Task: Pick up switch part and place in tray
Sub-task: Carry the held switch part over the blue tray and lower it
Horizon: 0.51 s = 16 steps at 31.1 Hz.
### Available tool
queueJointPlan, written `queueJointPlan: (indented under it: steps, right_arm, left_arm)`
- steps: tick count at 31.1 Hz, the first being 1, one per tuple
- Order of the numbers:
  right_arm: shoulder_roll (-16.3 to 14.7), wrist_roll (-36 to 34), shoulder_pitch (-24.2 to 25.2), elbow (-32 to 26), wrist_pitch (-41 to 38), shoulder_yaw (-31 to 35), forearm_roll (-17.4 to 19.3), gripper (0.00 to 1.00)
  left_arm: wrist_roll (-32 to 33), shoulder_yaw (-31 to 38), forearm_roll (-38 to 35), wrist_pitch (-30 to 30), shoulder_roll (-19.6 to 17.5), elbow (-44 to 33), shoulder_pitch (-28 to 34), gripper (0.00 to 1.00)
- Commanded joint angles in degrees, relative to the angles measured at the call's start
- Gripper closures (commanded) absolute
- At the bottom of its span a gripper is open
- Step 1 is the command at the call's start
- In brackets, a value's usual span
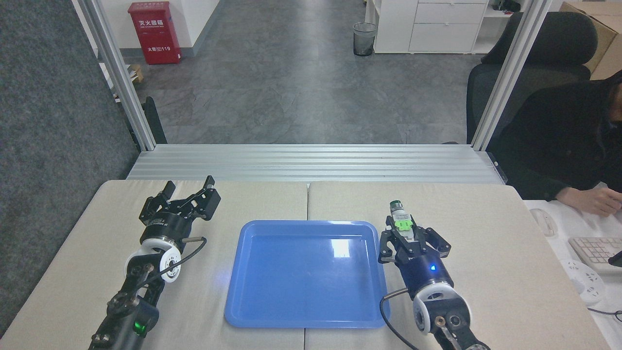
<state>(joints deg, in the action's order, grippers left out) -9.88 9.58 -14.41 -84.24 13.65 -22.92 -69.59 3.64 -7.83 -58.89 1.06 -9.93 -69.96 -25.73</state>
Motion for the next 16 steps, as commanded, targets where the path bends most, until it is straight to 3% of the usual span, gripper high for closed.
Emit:
queueJointPlan:
  steps: [1,7,9,16]
  right_arm:
    - [11.63,1.05,-2.20,-1.54,-0.46,-14.33,-5.20,0.98]
    - [13.48,7.03,-0.36,2.15,-2.04,-20.49,-7.74,0.94]
    - [13.48,7.20,0.96,4.43,-3.01,-20.67,-10.29,0.92]
    - [13.39,7.20,0.97,12.25,-2.67,-19.70,-10.92,0.82]
  left_arm:
    - [-0.04,0.01,0.00,-0.01,0.00,0.00,-0.03,0.00]
    - [-0.04,0.01,0.00,-0.01,0.00,0.00,0.06,0.00]
    - [-0.04,0.01,0.00,0.08,0.00,0.00,-0.03,0.00]
    - [-0.04,0.01,0.00,-0.01,0.00,0.00,-0.03,0.00]
